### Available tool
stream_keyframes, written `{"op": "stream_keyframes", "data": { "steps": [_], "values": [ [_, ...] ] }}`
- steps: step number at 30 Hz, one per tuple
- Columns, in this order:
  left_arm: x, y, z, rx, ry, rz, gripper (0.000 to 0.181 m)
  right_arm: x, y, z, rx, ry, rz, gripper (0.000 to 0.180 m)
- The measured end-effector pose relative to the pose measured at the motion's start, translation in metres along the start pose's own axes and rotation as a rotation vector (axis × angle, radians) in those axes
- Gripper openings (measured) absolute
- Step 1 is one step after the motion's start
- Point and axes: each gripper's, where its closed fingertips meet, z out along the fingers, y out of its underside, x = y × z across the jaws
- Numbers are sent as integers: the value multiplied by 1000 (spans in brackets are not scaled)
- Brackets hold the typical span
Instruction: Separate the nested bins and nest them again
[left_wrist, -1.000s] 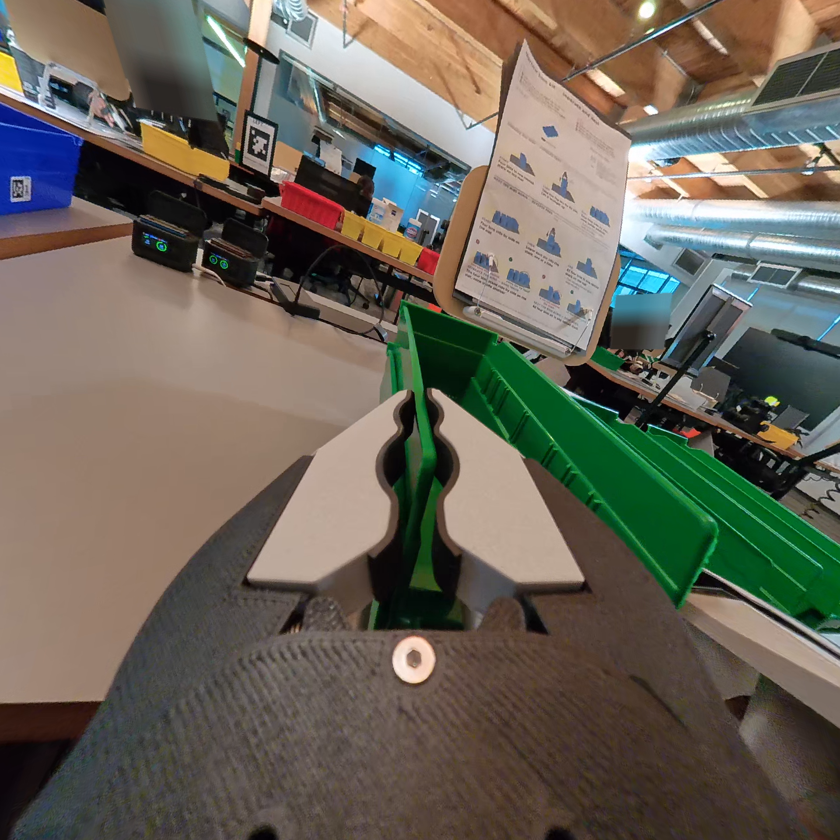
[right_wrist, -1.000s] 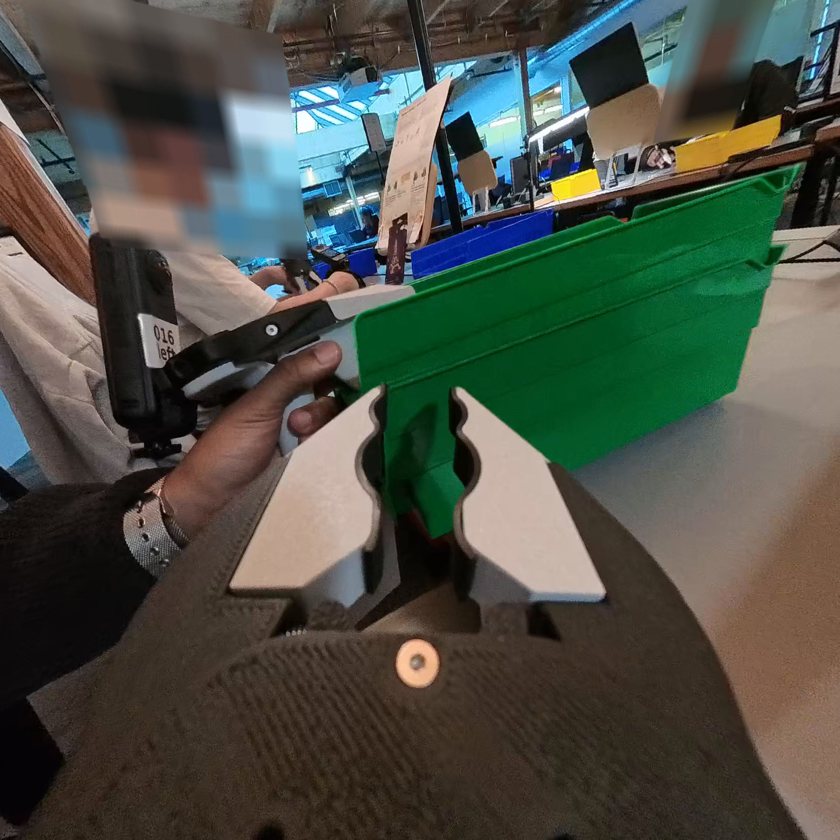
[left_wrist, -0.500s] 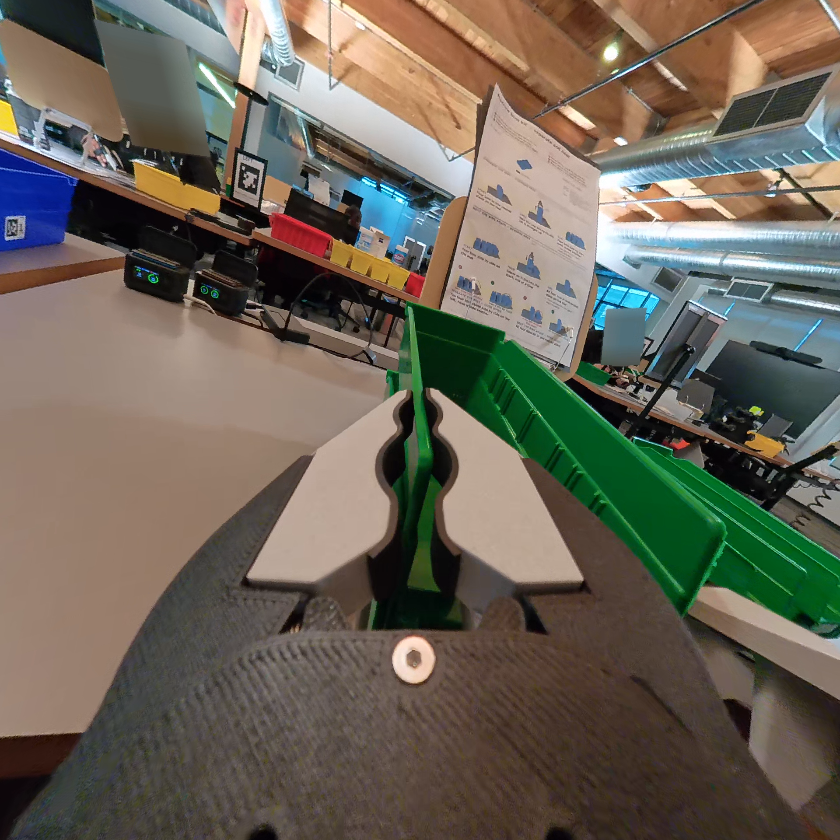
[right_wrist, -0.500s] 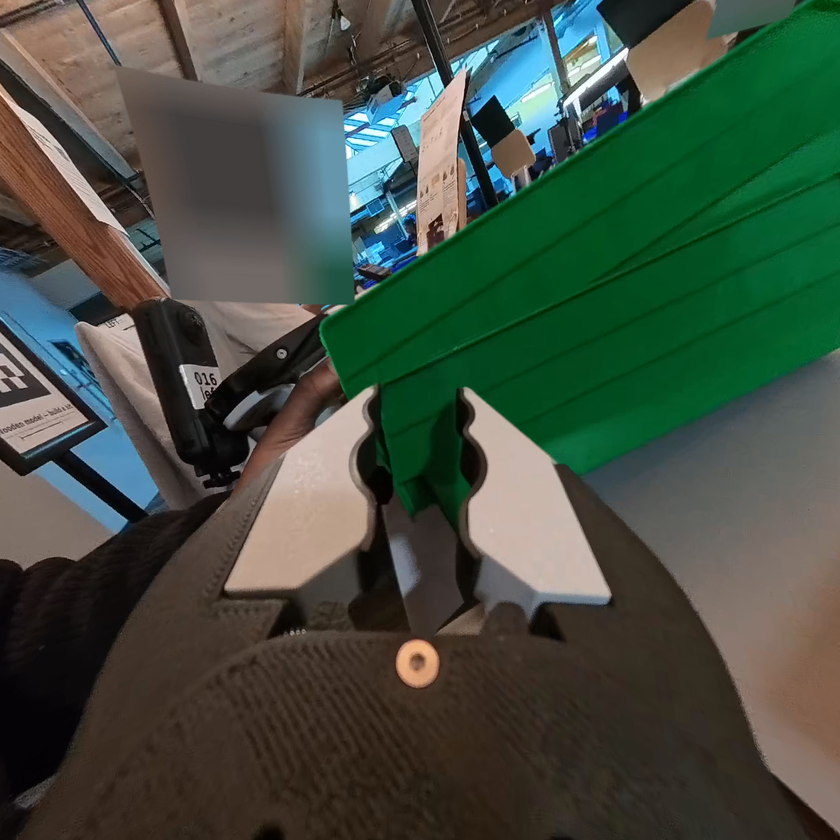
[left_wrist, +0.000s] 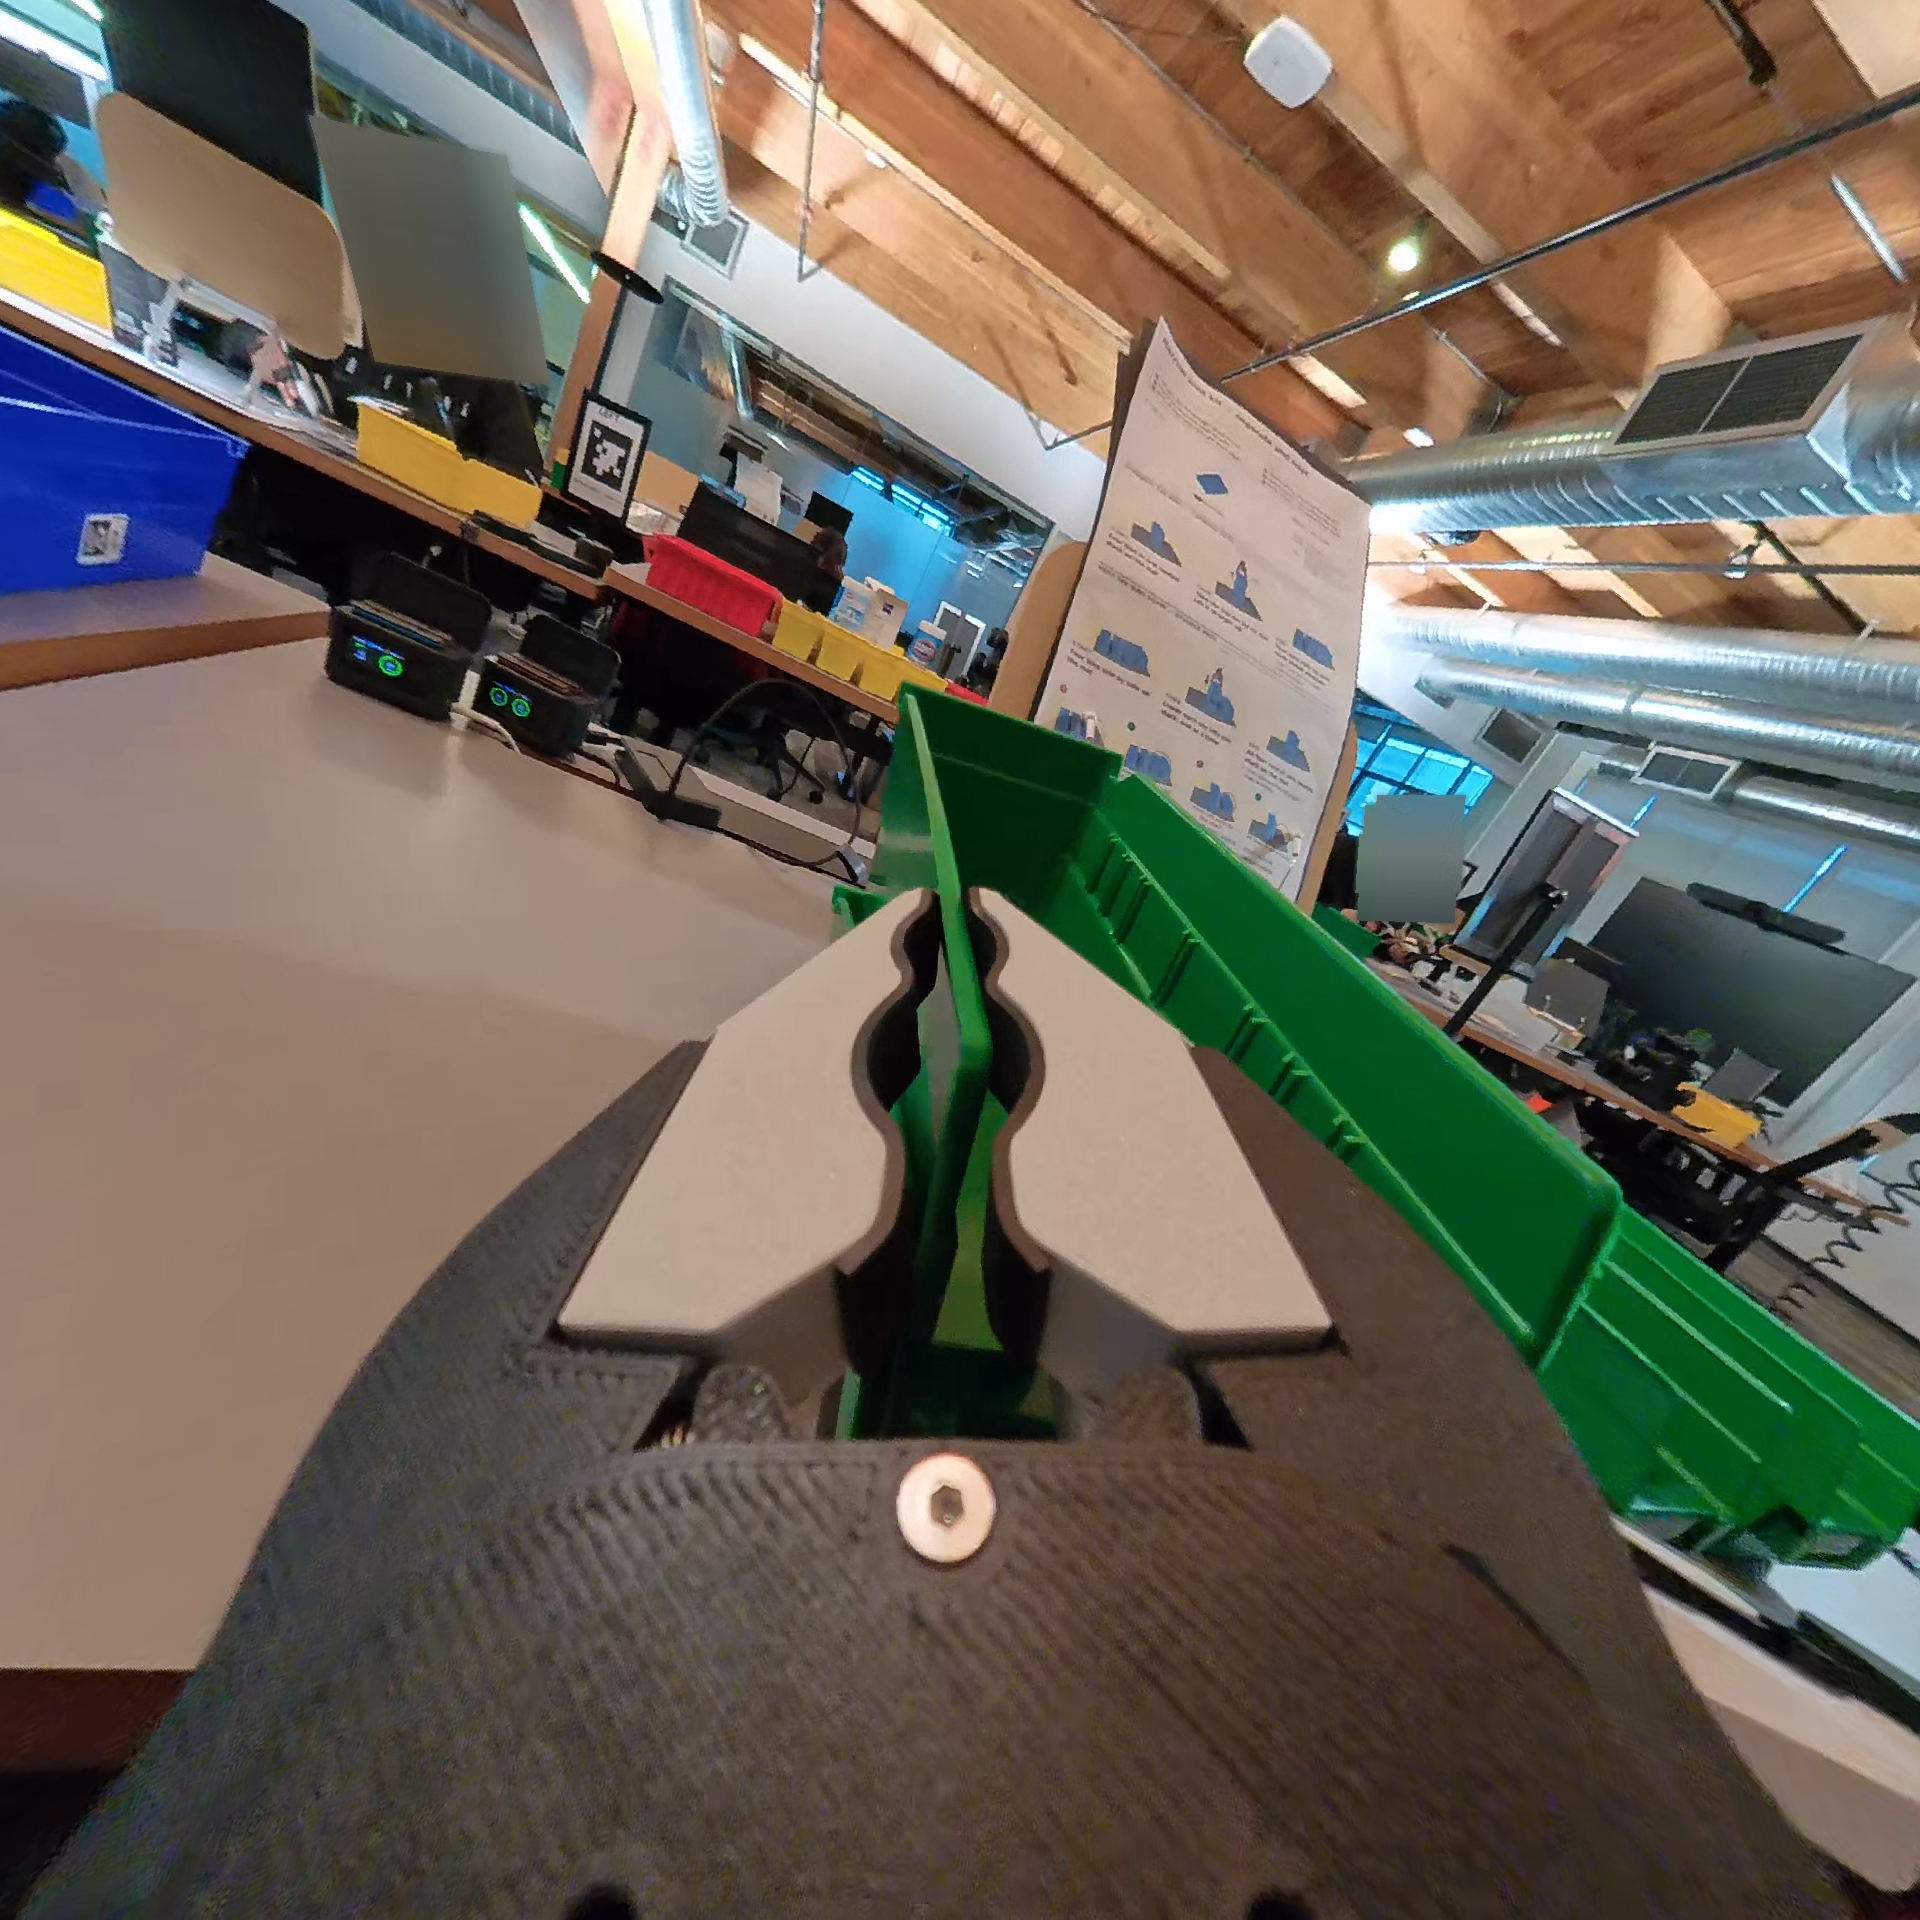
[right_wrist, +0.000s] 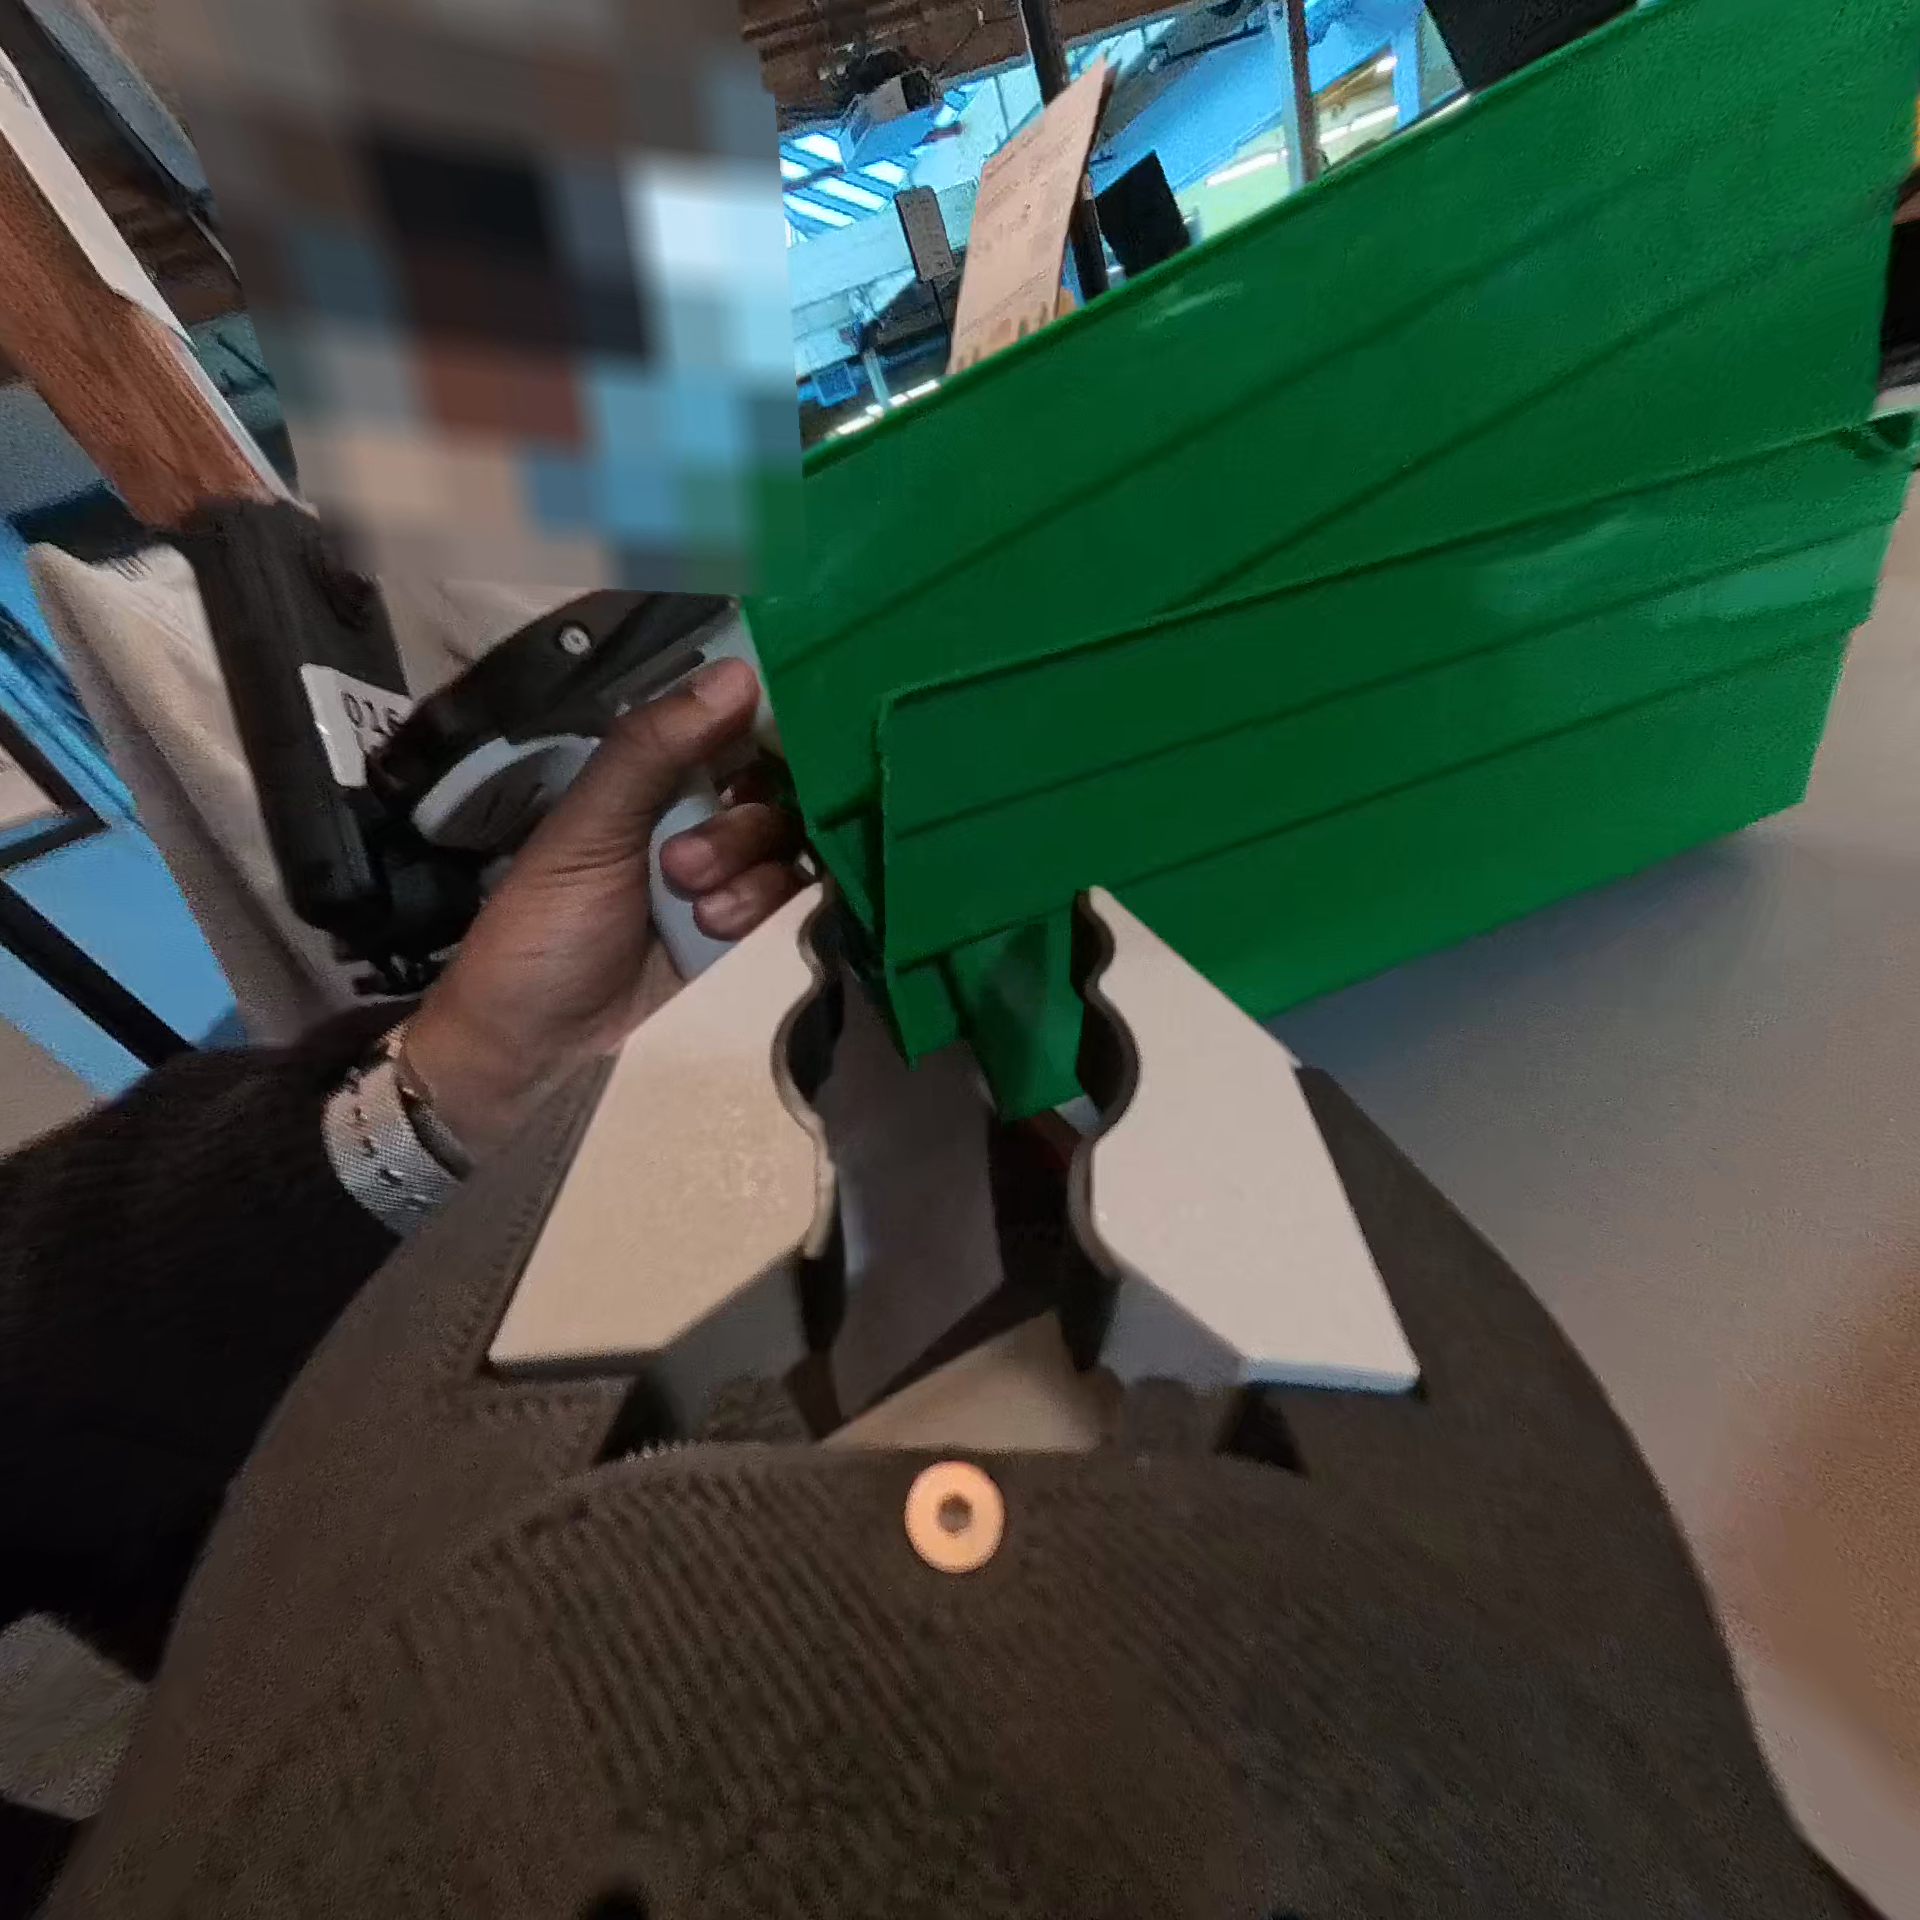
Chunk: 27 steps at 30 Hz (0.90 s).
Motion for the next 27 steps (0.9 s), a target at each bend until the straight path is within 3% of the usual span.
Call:
{"op": "stream_keyframes", "data": {
  "steps": [13, 19, 24, 27],
  "values": [
    [-2, -4, -1, 1, -17, -93, 0, 10, 25, 5, -124, 74, -249, 57],
    [-3, -2, -1, -22, -30, -93, 0, 6, 37, 7, -183, 89, -297, 25],
    [-7, 0, 0, -52, -50, -66, 0, 12, 50, 8, -263, 113, -285, 23],
    [-8, -7, 3, -112, -44, 24, 0, 23, 66, 8, -326, 161, -298, 14]
  ]
}}
